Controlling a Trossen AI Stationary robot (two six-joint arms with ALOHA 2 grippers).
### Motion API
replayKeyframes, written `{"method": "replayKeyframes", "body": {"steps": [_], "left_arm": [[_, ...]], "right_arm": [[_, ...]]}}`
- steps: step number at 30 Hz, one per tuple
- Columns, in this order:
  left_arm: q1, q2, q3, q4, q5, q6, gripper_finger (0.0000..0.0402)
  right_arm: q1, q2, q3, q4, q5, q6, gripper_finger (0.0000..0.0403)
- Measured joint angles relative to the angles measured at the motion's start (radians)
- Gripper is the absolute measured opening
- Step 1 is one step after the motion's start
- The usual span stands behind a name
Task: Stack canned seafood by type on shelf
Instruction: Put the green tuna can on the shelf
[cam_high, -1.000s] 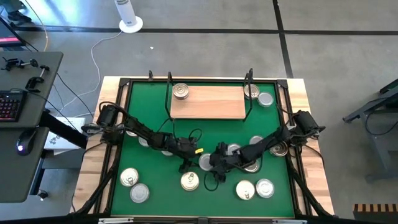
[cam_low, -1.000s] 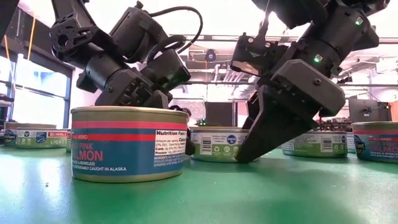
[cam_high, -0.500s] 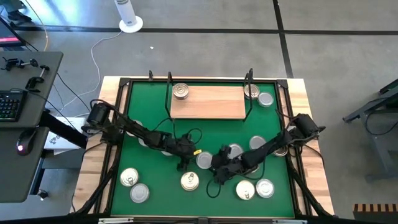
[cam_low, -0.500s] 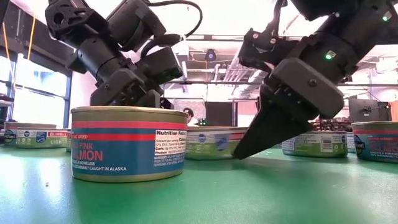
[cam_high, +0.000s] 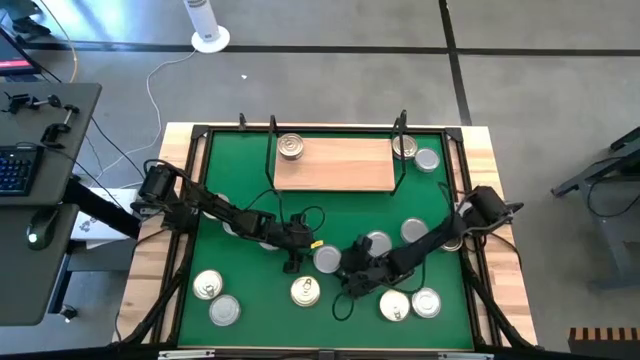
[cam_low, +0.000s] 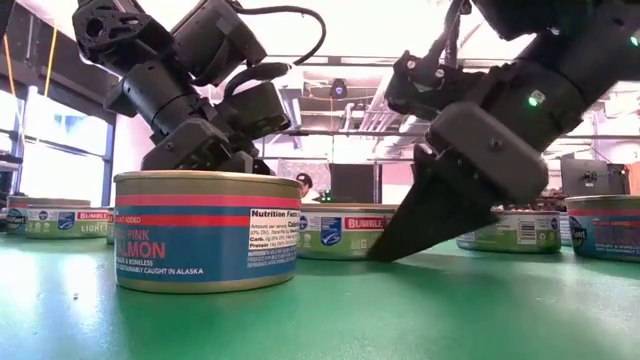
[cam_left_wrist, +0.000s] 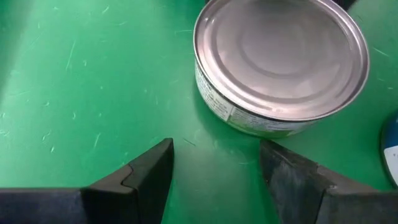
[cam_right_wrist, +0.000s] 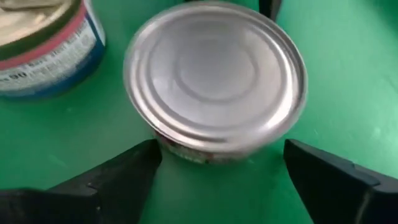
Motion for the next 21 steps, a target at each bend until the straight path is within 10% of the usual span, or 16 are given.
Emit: {"method": "replayKeyframes", "body": {"steps": [8, 21], "left_arm": [[0.000, 0.000, -0.001, 0.002, 0.003, -0.006, 0.0223], [-0.001, 0.000, -0.004, 0.020, 0.001, 0.006, 0.0223]], "right_arm": [[0.047, 0.036, -0.005, 0.109, 0.120, -0.035, 0.0357], [0.004, 0.012, -0.231, 0.574, -0.038, -0.053, 0.0358]]}}
